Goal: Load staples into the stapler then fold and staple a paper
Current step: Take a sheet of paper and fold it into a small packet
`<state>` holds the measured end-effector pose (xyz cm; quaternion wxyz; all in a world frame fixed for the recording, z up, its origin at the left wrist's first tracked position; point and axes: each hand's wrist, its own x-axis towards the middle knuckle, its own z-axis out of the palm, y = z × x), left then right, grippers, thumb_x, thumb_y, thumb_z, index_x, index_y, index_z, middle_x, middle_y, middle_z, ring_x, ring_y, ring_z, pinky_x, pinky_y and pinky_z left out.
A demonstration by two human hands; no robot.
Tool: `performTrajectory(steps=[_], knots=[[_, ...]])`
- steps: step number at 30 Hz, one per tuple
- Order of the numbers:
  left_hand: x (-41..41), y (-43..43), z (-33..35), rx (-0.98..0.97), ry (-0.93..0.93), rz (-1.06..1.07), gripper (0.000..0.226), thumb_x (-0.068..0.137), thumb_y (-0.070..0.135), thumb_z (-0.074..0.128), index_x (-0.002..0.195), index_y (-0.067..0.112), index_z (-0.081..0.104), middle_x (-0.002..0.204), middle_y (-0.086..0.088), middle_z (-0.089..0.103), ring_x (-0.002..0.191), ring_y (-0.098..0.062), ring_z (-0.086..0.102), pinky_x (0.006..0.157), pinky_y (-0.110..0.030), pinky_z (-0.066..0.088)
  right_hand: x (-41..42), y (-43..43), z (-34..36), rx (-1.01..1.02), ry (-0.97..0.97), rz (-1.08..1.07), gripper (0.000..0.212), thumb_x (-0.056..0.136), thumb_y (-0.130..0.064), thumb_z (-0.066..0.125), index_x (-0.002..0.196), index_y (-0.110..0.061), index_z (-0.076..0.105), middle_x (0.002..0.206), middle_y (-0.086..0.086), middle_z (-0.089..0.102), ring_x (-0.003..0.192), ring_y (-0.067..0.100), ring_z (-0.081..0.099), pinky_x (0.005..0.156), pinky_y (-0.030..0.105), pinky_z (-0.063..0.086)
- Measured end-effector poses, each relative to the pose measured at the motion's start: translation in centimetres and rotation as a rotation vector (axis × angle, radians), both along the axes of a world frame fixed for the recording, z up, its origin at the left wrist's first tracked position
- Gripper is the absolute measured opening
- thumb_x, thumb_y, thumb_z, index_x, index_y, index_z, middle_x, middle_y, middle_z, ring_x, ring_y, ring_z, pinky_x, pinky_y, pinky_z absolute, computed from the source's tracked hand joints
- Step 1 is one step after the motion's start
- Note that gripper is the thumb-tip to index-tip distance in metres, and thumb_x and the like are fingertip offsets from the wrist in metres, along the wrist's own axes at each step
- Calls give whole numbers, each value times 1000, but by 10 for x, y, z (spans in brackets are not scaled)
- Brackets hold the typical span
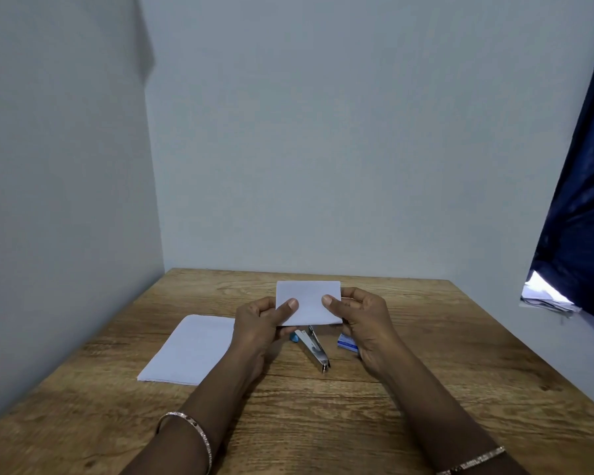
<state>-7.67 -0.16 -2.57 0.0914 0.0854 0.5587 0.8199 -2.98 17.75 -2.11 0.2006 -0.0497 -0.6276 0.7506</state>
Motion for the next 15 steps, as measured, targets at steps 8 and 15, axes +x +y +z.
performTrajectory(steps=[8,15], knots=[[1,1,1,6,-6,-8,40,80,14,83,113,-5,71,100,-17,80,87,-27,79,67,-28,63,1,-1,-1,29,-6,-15,21,84,-11,81,103,-6,73,93,11,82,90,28,79,76,44,66],[2,2,2,32,-21,-7,38,80,12,82,112,-5,72,100,-16,80,87,-27,79,67,-27,63,-1,-1,-2,27,4,-34,20,83,-13,82,100,-8,74,91,10,82,87,26,79,71,38,66]])
